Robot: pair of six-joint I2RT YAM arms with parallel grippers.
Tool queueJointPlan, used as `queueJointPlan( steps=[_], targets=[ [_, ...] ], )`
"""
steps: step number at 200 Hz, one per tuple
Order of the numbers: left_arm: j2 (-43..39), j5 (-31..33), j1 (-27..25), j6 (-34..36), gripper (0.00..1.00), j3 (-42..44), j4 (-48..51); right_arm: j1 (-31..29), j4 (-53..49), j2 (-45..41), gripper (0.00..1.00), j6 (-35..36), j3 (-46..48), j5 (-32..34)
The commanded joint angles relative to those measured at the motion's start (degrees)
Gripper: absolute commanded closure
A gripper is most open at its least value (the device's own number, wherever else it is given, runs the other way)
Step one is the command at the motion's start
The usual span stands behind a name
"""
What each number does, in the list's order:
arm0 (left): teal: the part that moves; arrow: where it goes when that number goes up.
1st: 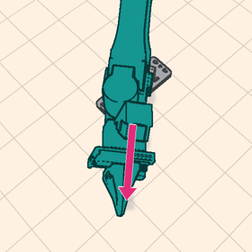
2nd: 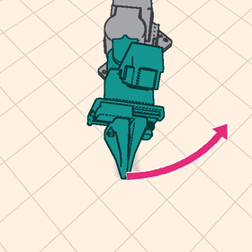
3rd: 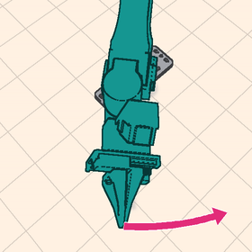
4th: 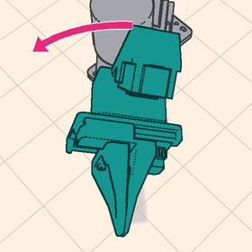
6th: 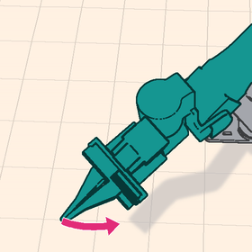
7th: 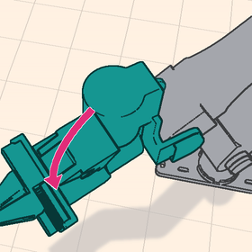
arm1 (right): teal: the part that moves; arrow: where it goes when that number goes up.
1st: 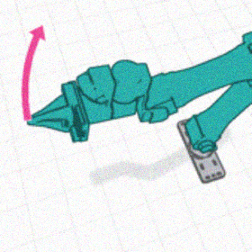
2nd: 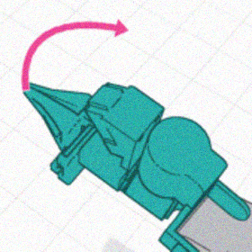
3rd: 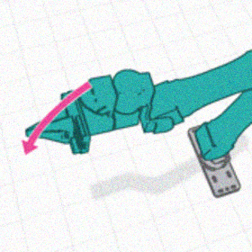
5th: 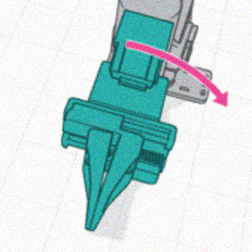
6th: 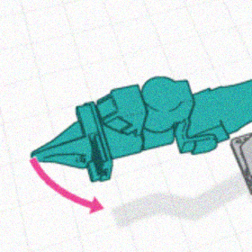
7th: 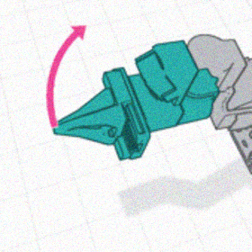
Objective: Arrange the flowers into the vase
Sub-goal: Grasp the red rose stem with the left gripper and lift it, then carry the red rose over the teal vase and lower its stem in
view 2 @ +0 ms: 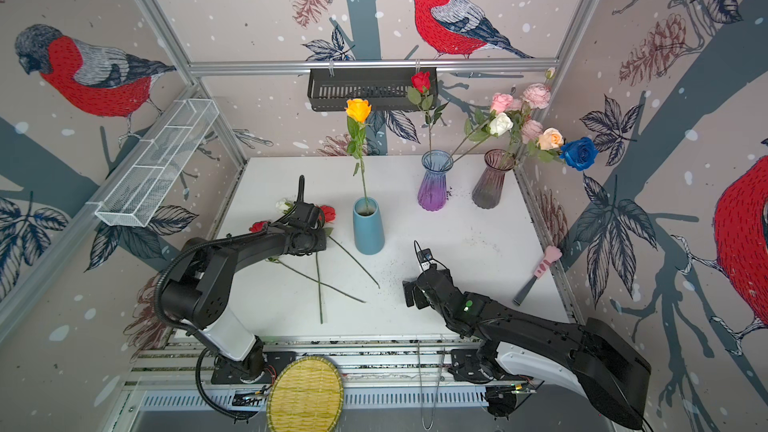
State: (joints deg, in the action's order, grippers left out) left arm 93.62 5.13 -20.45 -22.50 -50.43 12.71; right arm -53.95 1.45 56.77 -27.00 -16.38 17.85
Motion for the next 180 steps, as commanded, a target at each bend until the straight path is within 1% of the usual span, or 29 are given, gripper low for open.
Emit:
queueJointPlan(
  steps=[1,30,50,70,87,108,125,133,149,167,180],
  targets=[
    [-3.92,-3.11,0.21,-0.83,1.0,-0.09,-0.55,-0.05,1.8,0.85,0.01,0.72,-0.4,0.96],
    [-9.4,-6.5,0.67,-2.22,1.0,-0.89,-0.86,-0.56,1.95,-0.66,0.01,0.81,0.15,1.4],
    [-13.75,-10.39,0.7,-2.94,1.0,-1.29,-2.08,-0.71,2.15,-1.48,0.01,0.94,0.47,1.42],
    [-18.21,-12.98,0.72,-3.64,1.0,-1.81,-3.63,-0.91,2.09,-1.51,0.01,0.95,0.47,1.65],
    [-22.31,-15.0,0.74,-3.19,1.0,-2.06,-7.17,-1.29,2.15,-1.45,0.01,1.04,0.47,1.84],
    [-28.11,-14.87,0.76,-5.63,1.0,-1.62,-14.11,-1.7,2.41,-0.86,0.01,1.25,0.34,2.1],
    [-33.16,-14.65,0.72,-6.57,1.0,-0.88,-21.87,-1.85,2.37,0.29,0.01,1.15,-0.13,2.28],
    [-35.36,-15.68,0.76,-6.14,1.0,-0.01,-26.81,-2.0,2.24,0.69,0.01,1.14,-0.31,2.42],
    [-39.49,-20.83,0.67,-4.68,1.0,5.21,-42.99,-2.49,2.15,0.74,0.01,1.01,-0.32,3.21],
    [-41.71,-22.14,0.63,-5.7,1.0,10.44,-61.56,-2.71,2.15,0.13,0.01,0.98,-0.14,3.6],
    [-40.94,-23.89,0.63,-4.92,1.0,10.82,-71.24,-2.78,2.16,-0.36,0.01,0.92,0.11,3.69]
  ],
)
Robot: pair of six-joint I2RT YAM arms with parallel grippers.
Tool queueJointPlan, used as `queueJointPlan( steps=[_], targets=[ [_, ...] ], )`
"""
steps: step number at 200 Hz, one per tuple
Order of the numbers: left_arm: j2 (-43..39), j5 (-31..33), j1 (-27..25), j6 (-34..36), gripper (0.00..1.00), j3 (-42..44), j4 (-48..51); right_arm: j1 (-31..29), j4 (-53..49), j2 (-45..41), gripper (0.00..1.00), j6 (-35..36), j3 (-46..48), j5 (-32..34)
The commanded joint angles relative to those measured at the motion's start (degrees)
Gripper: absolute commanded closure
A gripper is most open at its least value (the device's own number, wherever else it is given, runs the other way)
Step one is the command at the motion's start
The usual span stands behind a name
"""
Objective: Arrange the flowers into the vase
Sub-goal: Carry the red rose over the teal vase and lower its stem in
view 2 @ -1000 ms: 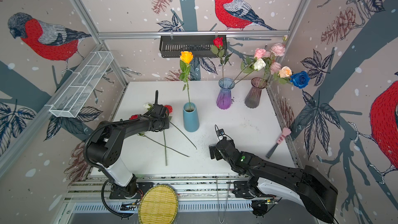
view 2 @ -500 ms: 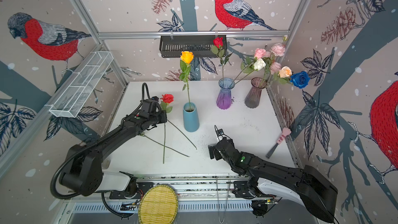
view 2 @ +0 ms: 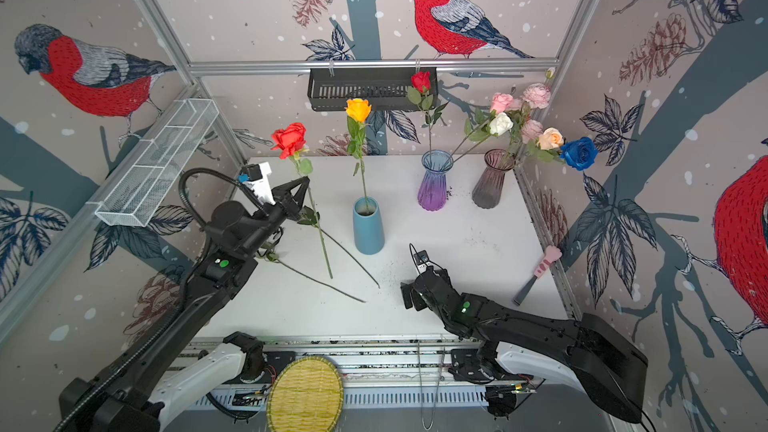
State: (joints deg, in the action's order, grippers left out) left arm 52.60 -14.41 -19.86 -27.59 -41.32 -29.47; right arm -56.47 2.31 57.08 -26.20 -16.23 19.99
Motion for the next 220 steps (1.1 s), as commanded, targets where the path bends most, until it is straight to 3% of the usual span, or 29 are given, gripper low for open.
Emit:
queueJointPlan(
  steps=[1,31,58,87,104,131,220],
  targets=[
    [0.24,-4.59,0.02,0.3,1.0,1.65,-29.76,-0.24,1.3,-0.7,0.01,0.15,-0.04,1.54],
    [8.37,-18.85,-0.97,5.07,1.0,-7.27,-41.62,-0.22,1.41,-0.13,0.01,0.17,-0.25,1.81],
    [14.46,-28.58,-6.75,15.5,1.0,-15.28,-40.18,-0.48,1.13,0.59,0.01,-0.15,-0.56,2.43],
    [16.74,-28.2,-14.15,34.59,1.0,-19.92,-24.35,-0.84,1.03,0.05,0.01,-0.27,-0.38,3.29],
    [17.41,-26.89,-16.04,40.76,1.0,-21.08,-18.34,-0.93,1.03,0.17,0.01,-0.26,-0.38,3.26],
    [18.72,-26.12,-16.44,41.42,1.0,-19.84,-18.71,-1.19,1.03,0.21,0.01,-0.26,-0.43,3.65],
    [23.96,-27.15,-16.44,34.4,1.0,-18.47,-28.42,-1.6,1.12,-0.12,0.01,-0.11,-0.29,3.65]
  ],
)
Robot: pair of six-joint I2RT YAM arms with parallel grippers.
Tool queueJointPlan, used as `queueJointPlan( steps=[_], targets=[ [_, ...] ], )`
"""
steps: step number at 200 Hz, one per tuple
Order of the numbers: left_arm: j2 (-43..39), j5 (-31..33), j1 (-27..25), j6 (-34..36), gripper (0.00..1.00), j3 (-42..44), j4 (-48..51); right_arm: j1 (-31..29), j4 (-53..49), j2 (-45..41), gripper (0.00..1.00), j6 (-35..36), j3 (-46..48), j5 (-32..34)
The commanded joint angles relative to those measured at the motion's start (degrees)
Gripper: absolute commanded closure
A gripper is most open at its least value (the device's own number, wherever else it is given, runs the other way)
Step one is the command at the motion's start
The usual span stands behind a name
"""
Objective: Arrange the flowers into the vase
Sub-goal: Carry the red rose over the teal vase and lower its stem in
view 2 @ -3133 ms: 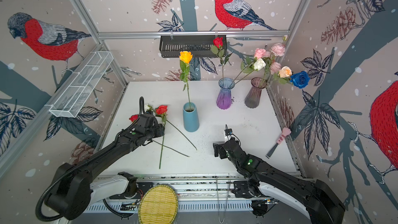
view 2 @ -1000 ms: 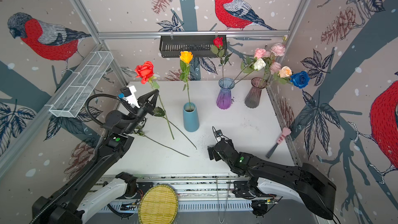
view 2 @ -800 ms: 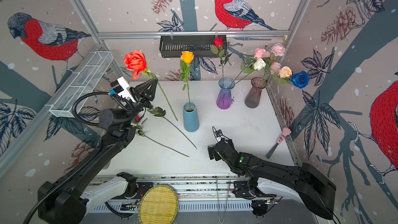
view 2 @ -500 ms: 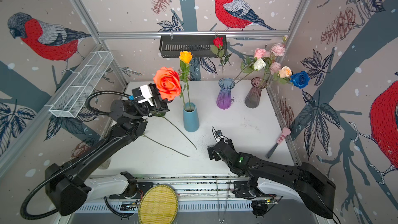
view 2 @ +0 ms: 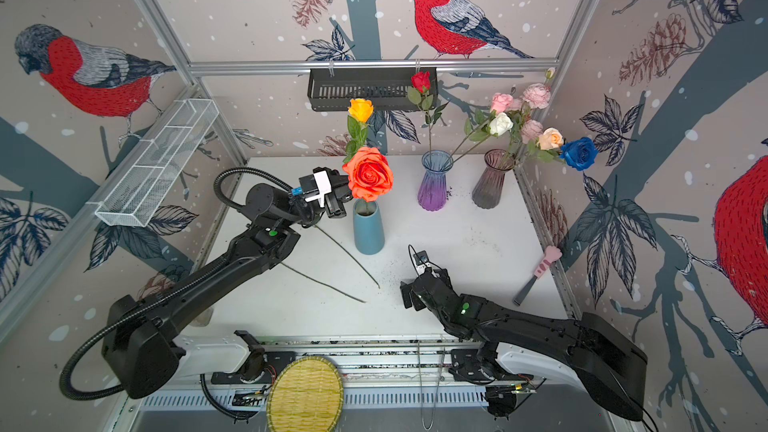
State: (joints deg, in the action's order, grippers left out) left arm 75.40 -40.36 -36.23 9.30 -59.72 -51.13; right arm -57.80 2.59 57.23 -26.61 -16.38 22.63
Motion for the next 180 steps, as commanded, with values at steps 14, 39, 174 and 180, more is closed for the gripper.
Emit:
queueJointPlan(
  steps=[14,39,174,180],
  targets=[
    [1.92,-1.39,-0.16,-3.19,1.0,-0.46,-7.48,-0.29,0.88,-0.27,0.01,0.25,-0.14,1.01],
    [2.47,-1.48,-0.32,-3.46,1.0,-1.18,-7.67,-0.22,0.84,-0.33,0.01,0.27,-0.14,1.02],
    [1.28,3.81,-0.67,1.27,1.0,1.97,-2.67,-0.8,0.75,0.06,0.01,0.03,-0.23,2.06],
    [1.54,4.14,-0.29,0.89,1.0,2.24,-2.48,-0.82,0.79,0.01,0.01,0.06,-0.3,2.09]
  ],
)
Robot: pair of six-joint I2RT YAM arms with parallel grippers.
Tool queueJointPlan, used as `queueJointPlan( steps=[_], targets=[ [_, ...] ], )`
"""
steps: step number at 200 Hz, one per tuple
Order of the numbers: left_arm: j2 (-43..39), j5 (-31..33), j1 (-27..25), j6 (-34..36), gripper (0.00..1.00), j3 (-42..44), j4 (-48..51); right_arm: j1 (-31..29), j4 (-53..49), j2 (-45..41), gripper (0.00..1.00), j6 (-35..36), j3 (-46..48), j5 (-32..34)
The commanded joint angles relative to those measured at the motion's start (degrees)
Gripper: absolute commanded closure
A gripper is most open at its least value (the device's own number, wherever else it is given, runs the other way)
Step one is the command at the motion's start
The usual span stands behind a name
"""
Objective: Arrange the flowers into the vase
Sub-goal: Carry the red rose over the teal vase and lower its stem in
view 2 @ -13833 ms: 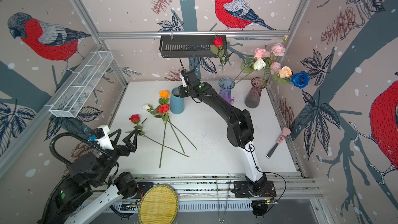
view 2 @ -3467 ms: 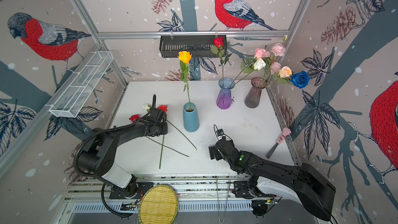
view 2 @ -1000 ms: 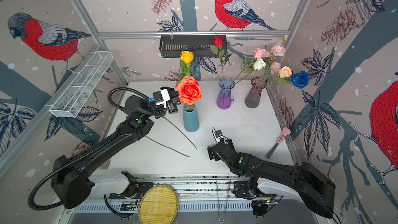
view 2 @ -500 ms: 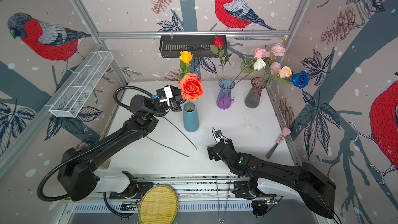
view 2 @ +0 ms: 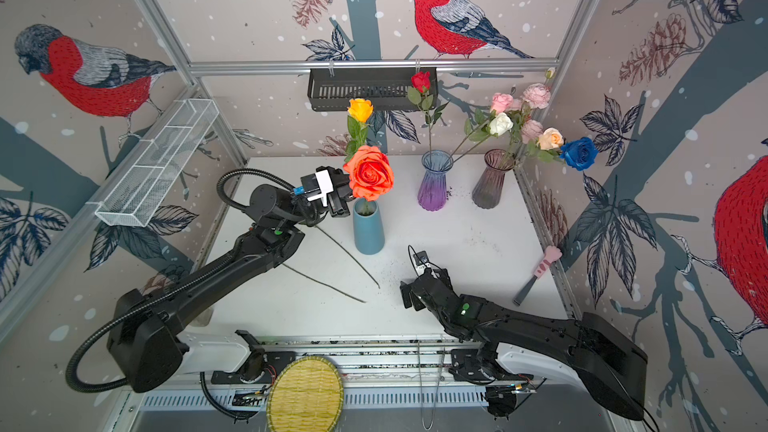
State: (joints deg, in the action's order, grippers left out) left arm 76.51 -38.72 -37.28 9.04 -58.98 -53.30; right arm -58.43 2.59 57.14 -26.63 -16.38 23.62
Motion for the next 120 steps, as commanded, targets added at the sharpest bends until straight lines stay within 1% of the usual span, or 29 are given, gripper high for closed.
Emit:
queueJointPlan(
  steps=[1,24,51,55,65,69,72,75,78,85,87,97,103,111,120],
  targets=[
    [0.45,2.59,0.83,1.07,1.0,1.5,-0.32,-0.19,0.77,0.13,0.01,0.08,-0.27,1.14],
    [1.53,3.39,2.57,-1.74,1.0,3.85,0.34,-0.28,0.66,-0.08,0.01,0.0,-0.23,1.33],
    [2.25,6.93,4.1,-5.71,1.0,3.77,3.51,-0.28,0.71,0.18,0.01,0.0,-0.31,1.28],
    [2.4,7.96,4.33,-7.0,0.96,3.44,4.5,-0.28,0.72,0.22,0.01,0.0,-0.32,1.31],
    [2.88,11.24,4.94,-9.19,0.82,2.16,8.21,-0.33,0.74,0.34,0.01,0.0,-0.32,1.38],
    [3.14,12.62,5.09,-10.02,0.75,1.28,10.19,-0.37,0.74,0.34,0.01,0.0,-0.32,1.29],
    [3.39,13.46,5.26,-10.45,0.69,-0.08,12.0,-0.41,0.79,0.38,0.01,-0.04,-0.32,1.28],
    [3.67,14.22,5.37,-10.85,0.58,-1.01,13.95,-0.4,0.76,0.34,0.01,0.0,-0.32,1.26],
    [4.03,15.17,5.37,-11.26,0.45,-2.13,16.11,-0.39,0.75,0.44,0.01,0.0,-0.38,1.26],
    [5.01,17.16,5.58,-12.13,0.07,-5.12,21.49,-0.38,0.77,0.57,0.01,-0.01,-0.41,1.3],
    [5.33,17.57,5.56,-12.38,0.03,-5.76,23.2,-0.39,0.76,0.59,0.01,0.0,-0.41,1.22],
    [6.49,18.16,5.64,-11.93,0.02,-9.71,30.59,-0.36,0.75,0.63,0.01,0.07,-0.41,1.17],
    [6.59,17.16,5.64,-10.65,0.02,-10.9,33.4,-0.45,0.77,0.67,0.01,0.07,-0.41,1.16],
    [5.55,15.69,5.64,-9.28,0.02,-10.53,35.23,-0.41,0.75,0.69,0.01,0.09,-0.41,1.09],
    [2.77,15.16,5.64,-9.06,0.02,-7.46,34.07,-0.36,0.75,0.55,0.01,0.05,-0.41,1.09]
  ],
)
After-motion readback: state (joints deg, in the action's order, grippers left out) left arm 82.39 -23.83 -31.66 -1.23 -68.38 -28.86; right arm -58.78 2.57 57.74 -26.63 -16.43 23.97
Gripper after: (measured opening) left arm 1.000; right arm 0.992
